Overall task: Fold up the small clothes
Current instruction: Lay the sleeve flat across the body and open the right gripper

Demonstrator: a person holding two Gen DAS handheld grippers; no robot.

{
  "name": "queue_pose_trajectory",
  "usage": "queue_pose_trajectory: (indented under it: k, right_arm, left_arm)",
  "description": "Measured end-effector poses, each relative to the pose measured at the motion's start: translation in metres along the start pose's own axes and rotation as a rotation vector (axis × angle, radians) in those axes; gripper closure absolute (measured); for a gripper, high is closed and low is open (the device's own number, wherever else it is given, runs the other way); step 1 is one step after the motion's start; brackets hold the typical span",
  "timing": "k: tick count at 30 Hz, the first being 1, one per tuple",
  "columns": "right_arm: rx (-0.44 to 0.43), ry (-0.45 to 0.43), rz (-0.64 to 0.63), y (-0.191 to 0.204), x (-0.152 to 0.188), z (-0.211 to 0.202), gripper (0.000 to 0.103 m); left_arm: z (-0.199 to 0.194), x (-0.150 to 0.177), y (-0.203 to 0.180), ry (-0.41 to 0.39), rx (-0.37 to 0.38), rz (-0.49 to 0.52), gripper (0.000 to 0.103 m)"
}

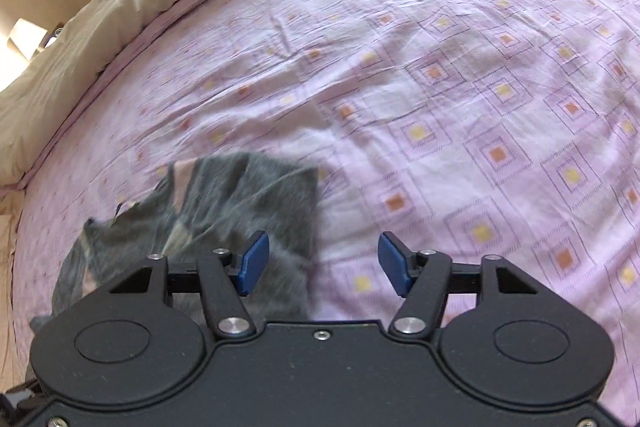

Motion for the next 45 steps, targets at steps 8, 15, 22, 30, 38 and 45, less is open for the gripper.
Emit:
queue_pose_trajectory:
  k: [8, 15, 22, 30, 38, 45]
  right_arm:
    - [0.001, 0.038, -0.027, 0.010, -0.009, 0.041, 0.049]
    - [-0.030, 0.019, -0.147, 0.033, -0.014, 0.030, 0.091]
    - [0.103, 0.050, -0.250, 0.017, -0.018, 0.046, 0.092]
    - [0.111, 0.000, -0.212, 0.018, -0.016, 0.026, 0.072]
    - [0.053, 0.048, -0.297, 0.038, 0.045, -0.009, 0.057]
    - [0.124, 0.092, -0.232, 0.000, 0.073, -0.003, 0.052]
  left_arm:
    - [0.005, -0.001, 0.001, 0.018, 0.005, 0.002, 0.025]
    - [0.007, -0.003, 0.000, 0.013, 0.007, -0.003, 0.023]
    - [0.008, -0.004, 0.000, 0.017, 0.008, -0.008, 0.022]
    - [0.008, -0.004, 0.000, 0.016, 0.003, -0.014, 0.021]
    - [0.006, -0.004, -0.001, -0.004, -0.010, -0.025, 0.018]
    - [0.005, -0.004, -0.003, -0.025, -0.012, -0.017, 0.014]
Point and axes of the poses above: each gripper's, at about its wrist camera, not at the fingertips, and z roughly the way its jaws point, y to its left, x to its underside, the point moved 10 cm from there along z, roughly the way its jaws point, and after that the axes turned 5 degrees about z, right-handed, at the moved point
